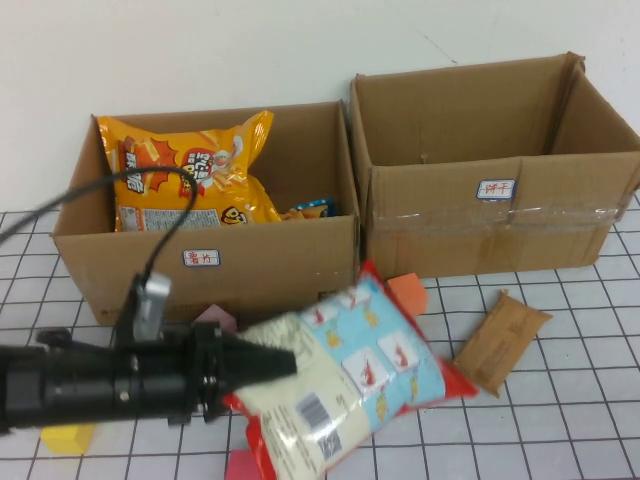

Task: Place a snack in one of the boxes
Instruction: Pick up the potato chip, then place the potato chip in the potato chip box

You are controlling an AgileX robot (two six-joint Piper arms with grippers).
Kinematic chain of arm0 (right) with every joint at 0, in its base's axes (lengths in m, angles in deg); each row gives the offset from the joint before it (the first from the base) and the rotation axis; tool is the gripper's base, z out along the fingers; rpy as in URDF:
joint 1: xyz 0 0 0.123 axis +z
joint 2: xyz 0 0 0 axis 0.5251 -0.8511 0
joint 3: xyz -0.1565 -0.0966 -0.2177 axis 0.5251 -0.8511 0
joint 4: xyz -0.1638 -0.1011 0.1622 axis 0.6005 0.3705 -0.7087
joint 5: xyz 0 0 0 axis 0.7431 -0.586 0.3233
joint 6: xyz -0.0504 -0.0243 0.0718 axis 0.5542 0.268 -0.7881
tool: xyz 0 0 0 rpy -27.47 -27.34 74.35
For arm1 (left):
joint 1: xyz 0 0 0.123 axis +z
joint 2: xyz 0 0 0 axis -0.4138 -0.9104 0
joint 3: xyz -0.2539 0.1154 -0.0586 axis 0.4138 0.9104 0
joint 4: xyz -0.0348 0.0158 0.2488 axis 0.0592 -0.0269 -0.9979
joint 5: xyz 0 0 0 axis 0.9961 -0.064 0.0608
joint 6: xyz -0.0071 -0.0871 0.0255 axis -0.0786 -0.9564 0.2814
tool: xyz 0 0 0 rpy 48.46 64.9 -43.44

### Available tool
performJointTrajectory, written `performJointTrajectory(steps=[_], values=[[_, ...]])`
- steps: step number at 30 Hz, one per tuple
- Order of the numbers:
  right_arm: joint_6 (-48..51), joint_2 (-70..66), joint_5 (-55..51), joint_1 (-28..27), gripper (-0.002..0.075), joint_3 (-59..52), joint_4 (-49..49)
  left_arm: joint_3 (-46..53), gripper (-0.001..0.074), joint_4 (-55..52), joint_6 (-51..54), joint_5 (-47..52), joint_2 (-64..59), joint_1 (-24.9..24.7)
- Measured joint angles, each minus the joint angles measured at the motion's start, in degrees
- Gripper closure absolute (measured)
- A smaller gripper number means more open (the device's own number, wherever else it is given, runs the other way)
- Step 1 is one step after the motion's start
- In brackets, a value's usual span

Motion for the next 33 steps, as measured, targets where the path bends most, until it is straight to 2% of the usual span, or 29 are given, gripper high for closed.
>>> performJointTrajectory(steps=[6,10,13,17,20,24,29,31,33], values=[[0.0,0.0,0.6,0.0,0.0726,0.0,0.0,-8.4,0.0517,-1.2,0.2,0.8,7.1,0.0],[0.0,0.0,1.4,0.0,0.0726,0.0,-0.1,-22.4,0.0517,-3.4,-4.5,-0.1,7.9,0.0],[0.0,0.0,1.4,0.0,0.0726,0.0,-0.5,-35.8,0.0517,-14.1,-12.8,-4.9,6.7,0.0],[0.0,0.0,1.4,0.0,0.0726,0.0,-0.6,-54.7,0.0517,-33.3,-24.8,-5.9,1.5,0.2],[0.0,0.0,1.4,0.0,0.0726,0.0,-0.7,-65.6,0.0517,-42.1,-30.0,-4.2,-3.5,0.4],[0.0,0.0,1.1,0.0,0.0726,0.0,-0.7,-75.6,0.0517,-45.4,-32.3,-3.8,-11.5,0.5],[0.0,0.0,0.8,0.0,0.0726,0.0,-0.7,-83.0,0.0517,-47.4,-34.2,-4.5,-21.3,1.0],[0.0,0.0,0.6,0.0,0.0726,0.0,-0.7,-84.8,0.0477,-49.9,-34.6,-4.1,-23.4,1.1],[0.0,0.0,0.6,0.0,0.0726,0.0,-0.7,-85.6,0.037,-53.2,-35.1,-3.8,-24.1,1.1]])
